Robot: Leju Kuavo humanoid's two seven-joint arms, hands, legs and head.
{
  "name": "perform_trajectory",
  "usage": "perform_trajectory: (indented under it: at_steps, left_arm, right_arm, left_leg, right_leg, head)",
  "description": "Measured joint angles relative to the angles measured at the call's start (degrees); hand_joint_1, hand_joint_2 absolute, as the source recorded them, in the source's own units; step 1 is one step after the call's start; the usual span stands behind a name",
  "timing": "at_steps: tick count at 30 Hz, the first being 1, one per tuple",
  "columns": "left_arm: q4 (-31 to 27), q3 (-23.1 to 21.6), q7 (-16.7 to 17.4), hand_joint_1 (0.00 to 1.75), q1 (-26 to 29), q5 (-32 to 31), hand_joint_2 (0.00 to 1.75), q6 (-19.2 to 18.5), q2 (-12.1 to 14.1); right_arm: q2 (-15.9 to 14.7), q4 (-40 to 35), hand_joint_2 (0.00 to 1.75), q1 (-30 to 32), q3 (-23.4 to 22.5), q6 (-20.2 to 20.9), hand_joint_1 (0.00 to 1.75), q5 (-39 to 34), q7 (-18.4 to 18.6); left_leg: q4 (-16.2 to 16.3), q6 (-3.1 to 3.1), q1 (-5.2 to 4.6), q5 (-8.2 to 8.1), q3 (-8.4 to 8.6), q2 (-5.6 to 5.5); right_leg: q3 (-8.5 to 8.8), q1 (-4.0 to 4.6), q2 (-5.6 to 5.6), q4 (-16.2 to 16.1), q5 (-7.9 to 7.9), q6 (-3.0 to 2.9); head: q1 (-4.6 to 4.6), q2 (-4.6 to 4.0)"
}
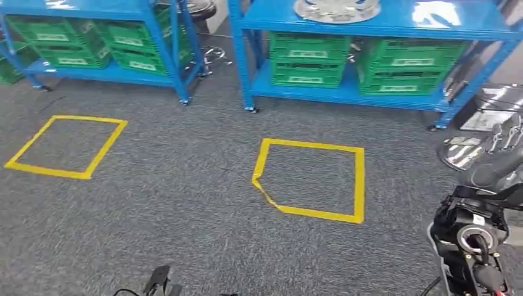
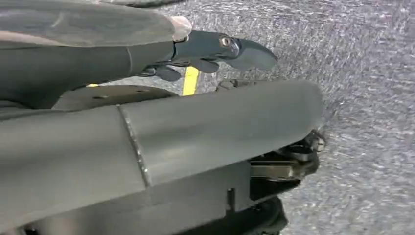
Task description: Take the parts from the cabinet and place them on the table.
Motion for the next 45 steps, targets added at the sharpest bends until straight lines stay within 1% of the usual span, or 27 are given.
perform_trajectory:
  at_steps: [1, 2, 3, 4, 5, 7, 8, 9, 10, 11, 12, 13, 14, 15, 17, 18, 19, 20, 21, 23, 24, 25, 26, 27, 32, 36, 45]
  left_arm:
    - [0.00, 0.00, 0.00, 0.00, -0.06, -0.02, 0.00, 0.00, 0.00]
    - [0.00, 0.00, 0.00, 0.00, -0.08, -0.02, 0.00, 0.00, 0.02]
    - [0.02, 0.00, 0.00, 0.00, -0.07, -0.02, 0.00, 0.00, 0.33]
    - [0.00, 0.00, 0.00, 0.00, -0.05, -0.02, 0.00, 0.00, 0.28]
    - [0.02, 0.00, 0.00, 0.00, -0.04, 0.00, 0.00, 0.00, 0.28]
    - [0.00, 0.00, 0.00, 0.00, -0.26, 0.11, 0.00, 0.00, 0.24]
    - [0.00, 0.00, 0.00, 0.00, -0.42, 0.15, 0.00, 0.00, 0.00]
    - [0.02, 0.00, 0.00, 0.00, -0.57, 0.15, 0.00, 0.00, 0.11]
    - [0.02, 0.00, 0.00, 0.00, -0.51, 0.15, 0.00, -0.02, 0.09]
    - [0.02, 0.00, 0.00, 0.00, -0.38, 0.17, 0.00, -0.07, 0.04]
    - [0.02, 0.00, 0.02, 0.00, -0.21, 0.20, 0.00, -0.04, -0.02]
    - [0.02, 0.00, 0.02, 0.00, -0.05, 0.22, 0.00, -0.04, 0.00]
    - [0.02, 0.00, 0.02, 0.00, 0.04, 0.24, 0.00, -0.04, 0.00]
    - [0.02, 0.00, 0.02, 0.00, 0.04, 0.31, 0.00, -0.02, 0.00]
    - [0.02, 0.00, 0.02, 0.00, -0.09, 0.31, 0.00, -0.02, -0.11]
    - [0.02, 0.00, 0.02, 0.00, -0.14, 0.31, 0.00, -0.02, -0.11]
    - [0.02, 0.00, 0.02, 0.00, -0.19, 0.31, 0.00, -0.02, -0.09]
    - [0.02, 0.00, 0.02, 0.00, -0.19, 0.31, 0.00, -0.02, -0.04]
    - [0.02, 0.00, 0.02, 0.00, -0.16, 0.31, 0.00, -0.02, -0.09]
    - [0.02, 0.00, 0.09, 0.00, -0.20, 0.31, 0.00, -0.02, -0.09]
    - [0.02, 0.00, 0.09, 0.00, -0.20, 0.28, 0.00, -0.02, -0.07]
    - [0.02, 0.00, 0.13, 0.00, -0.23, 0.28, 0.00, -0.02, -0.04]
    - [0.02, 0.00, 0.18, 0.00, -0.22, 0.28, 0.00, -0.02, -0.02]
    - [0.02, 0.00, 0.17, 0.00, -0.20, 0.28, 0.00, -0.02, -0.02]
    - [0.02, 0.00, 0.18, 0.00, -0.15, 0.13, 0.00, -0.02, -0.02]
    - [0.02, 0.00, 0.18, 0.00, -0.13, 0.13, 0.00, -0.09, -0.02]
    - [0.02, 0.00, 0.15, 0.00, -0.11, 0.13, 0.00, -0.26, 0.00]
  right_arm:
    - [0.00, 0.00, 0.00, -0.02, 0.00, -0.02, 0.00, 0.00, -0.02]
    - [0.00, 0.00, 0.00, -0.03, 0.00, -0.02, 0.00, 0.00, -0.02]
    - [0.00, 0.02, 0.00, -0.05, 0.00, 0.00, 0.00, 0.00, -0.02]
    - [0.00, 0.04, 0.00, -0.06, 0.00, -0.02, 0.00, 0.00, -0.02]
    - [0.00, 0.07, 0.00, -0.05, 0.00, 0.00, 0.00, 0.00, -0.02]
    - [0.00, 0.07, 0.00, 0.07, 0.02, 0.00, 0.00, 0.00, 0.00]
    - [-0.02, 0.04, 0.00, 0.06, -0.04, 0.00, 0.00, 0.00, -0.02]
    - [-0.02, 0.04, 0.00, 0.16, -0.04, 0.00, 0.00, 0.00, -0.08]
    - [-0.02, 0.07, 0.00, -0.11, -0.07, 0.00, 0.00, 0.00, -0.06]
    - [0.00, 0.15, 0.00, -0.18, 0.02, 0.00, 0.00, 0.00, -0.09]
    - [0.00, 0.20, 0.00, -0.10, 0.04, 0.02, 0.00, 0.00, -0.06]
    - [0.00, 0.33, 0.00, -0.05, 0.04, 0.09, 0.00, 0.00, -0.02]
    - [0.00, 0.42, 0.00, -0.06, 0.04, 0.09, 0.00, 0.00, -0.02]
    - [0.00, 0.46, 0.00, -0.06, 0.02, 0.07, 0.00, 0.00, -0.02]
    - [0.00, 0.46, 0.00, -0.11, 0.02, 0.09, 0.00, 0.00, -0.02]
    - [0.00, 0.48, 0.00, -0.12, 0.02, 0.09, 0.00, 0.00, -0.02]
    - [0.00, 0.52, 0.00, -0.08, 0.07, 0.09, 0.00, 0.00, 0.00]
    - [0.00, 0.54, 0.00, -0.04, 0.04, 0.09, 0.00, -0.02, 0.00]
    - [0.00, 0.55, 0.00, -0.01, 0.00, 0.09, 0.00, -0.02, -0.02]
    - [0.00, 0.50, 0.00, -0.03, 0.02, 0.11, 0.00, -0.24, -0.15]
    - [0.00, 0.50, 0.00, -0.02, 0.04, 0.26, 0.00, -0.39, -0.24]
    - [0.00, 0.52, 0.00, 0.07, 0.02, 0.35, 0.00, -0.42, -0.35]
    - [0.00, 0.52, 0.00, 0.12, 0.02, 0.44, 0.00, -0.46, -0.46]
    - [0.00, 0.52, 0.00, 0.18, 0.02, 0.55, 0.00, -0.63, -0.52]
    - [0.00, 0.52, 0.00, 0.28, 0.04, 0.61, 0.00, -0.98, -0.57]
    - [0.00, 0.52, 0.00, 0.28, 0.04, 0.61, 0.00, -0.98, -0.61]
    - [0.00, 0.52, 0.00, 0.28, 0.11, 0.68, 0.00, -0.98, -0.65]
  left_leg:
    - [-5.65, 0.49, -0.10, 3.18, 2.30, -0.67]
    - [-11.30, 1.09, -0.12, 5.93, 4.73, -2.59]
    - [-15.51, 1.81, -0.14, 6.71, 6.30, -6.25]
    - [-16.14, 1.63, -0.07, 6.72, 6.63, -5.59]
    - [-16.08, 1.62, -0.32, 6.71, 6.68, -4.84]
    - [-16.30, 1.86, -0.50, 6.83, 6.83, -3.59]
    - [-17.52, 2.00, 0.49, 7.36, 7.22, -2.46]
    - [-18.02, 2.22, 0.31, 7.55, 7.55, -2.02]
    - [-18.09, 2.44, 0.28, 7.56, 7.66, -1.26]
    - [-18.07, 2.46, 0.27, 7.53, 7.67, -0.63]
    - [-18.05, 2.48, 0.27, 7.49, 7.67, 0.00]
    - [-18.00, 2.44, 0.28, 7.42, 7.64, 0.76]
    - [-17.95, 2.28, 0.33, 7.31, 7.68, 1.38]
    - [-17.85, 2.06, 0.37, 7.16, 7.76, 1.74]
    - [-17.33, 1.45, 0.56, 6.71, 7.92, 2.42]
    - [-16.86, 1.04, 0.47, 6.37, 7.92, 2.66]
    - [-16.39, 0.69, 0.11, 6.15, 7.70, 2.73]
    - [-16.41, 0.59, 0.08, 6.22, 7.71, 2.77]
    - [-16.45, 0.41, 0.08, 6.21, 7.76, 2.96]
    - [-16.40, -0.26, 0.35, 5.98, 7.85, 3.20]
    - [-16.42, 0.10, 0.26, 5.91, 7.86, 2.64]
    - [-16.68, 1.83, 0.30, 5.94, 7.94, 2.70]
    - [-16.68, 2.57, 0.24, 6.04, 7.96, 2.67]
    - [-16.72, 2.62, 0.28, 6.06, 8.00, 2.69]
    - [-17.17, 1.92, 0.35, 6.45, 8.16, 2.66]
    - [-17.33, 0.06, 0.61, 6.53, 8.17, 2.66]
    - [-17.17, -0.20, 0.36, 6.41, 8.11, 2.65]
  right_leg:
    - [0.08, 0.08, 0.96, 0.00, 0.02, 0.00]
    - [0.11, 0.10, 1.72, -0.01, 0.04, 0.03]
    - [-0.03, -0.03, 2.40, 0.03, 0.07, 0.14]
    - [-0.24, 0.07, 3.43, 0.14, 0.10, 0.34]
    - [-0.48, -0.17, 3.92, 0.06, 0.22, 0.71]
    - [-0.70, -0.47, 5.39, -0.42, 0.59, 1.52]
    - [-0.84, -0.20, 5.63, -0.20, 0.57, 1.79]
    - [-1.55, 0.13, 1.89, 1.55, -0.70, 1.70]
    - [-3.32, -0.04, -1.41, 5.42, -3.27, 1.90]
    - [-5.55, -0.26, -3.20, 10.47, -5.85, 2.35]
    - [-7.66, -0.48, -3.93, 15.10, -7.84, 2.77]
    - [-9.11, -0.75, -4.24, 18.29, -8.71, 3.18]
    - [-9.04, -0.89, -4.32, 18.23, -8.02, 3.51]
    - [-7.28, -1.01, -4.47, 15.00, -5.92, 3.76]
    - [-1.47, -1.03, -5.22, 4.25, -1.01, 4.01]
    - [0.61, -1.02, -6.25, -0.11, -0.54, 4.04]
    - [0.85, -0.51, -5.86, -0.15, -0.73, 3.59]
    - [0.65, -0.59, -5.42, 0.05, -0.75, 2.97]
    - [0.51, -0.52, -5.25, 0.17, -0.83, 2.70]
    - [0.56, -0.52, -4.72, -0.10, -0.65, 1.77]
    - [0.59, -0.33, -4.81, 0.01, -0.75, 1.95]
    - [0.59, -0.30, -4.76, 0.03, -0.75, 1.96]
    - [0.59, -0.26, -4.67, 0.02, -0.74, 1.94]
    - [0.60, -0.22, -4.62, 0.02, -0.76, 1.92]
    - [0.54, -0.05, -4.68, 0.07, -0.84, 1.61]
    - [0.50, 0.12, -4.68, 0.10, -0.84, 1.59]
    - [0.58, -0.03, -4.70, 0.04, -0.80, 1.59]
  head:
    - [-0.07, 0.00]
    - [-0.11, 0.00]
    - [-0.09, 0.00]
    - [0.11, 0.00]
    - [0.06, 0.00]
    - [0.02, 0.00]
    - [-0.02, 0.00]
    - [0.19, 0.00]
    - [0.79, 0.00]
    - [0.96, 0.00]
    - [0.98, 0.00]
    - [1.00, 0.00]
    - [1.20, 0.00]
    - [1.22, 0.00]
    - [1.27, 0.00]
    - [1.36, 0.00]
    - [1.42, 0.00]
    - [1.22, 0.00]
    - [1.16, 0.00]
    - [1.18, 0.00]
    - [1.03, 0.00]
    - [0.66, 0.00]
    - [0.65, 0.00]
    - [0.59, 0.00]
    - [0.55, 0.00]
    - [0.55, 0.00]
    - [0.57, 0.00]
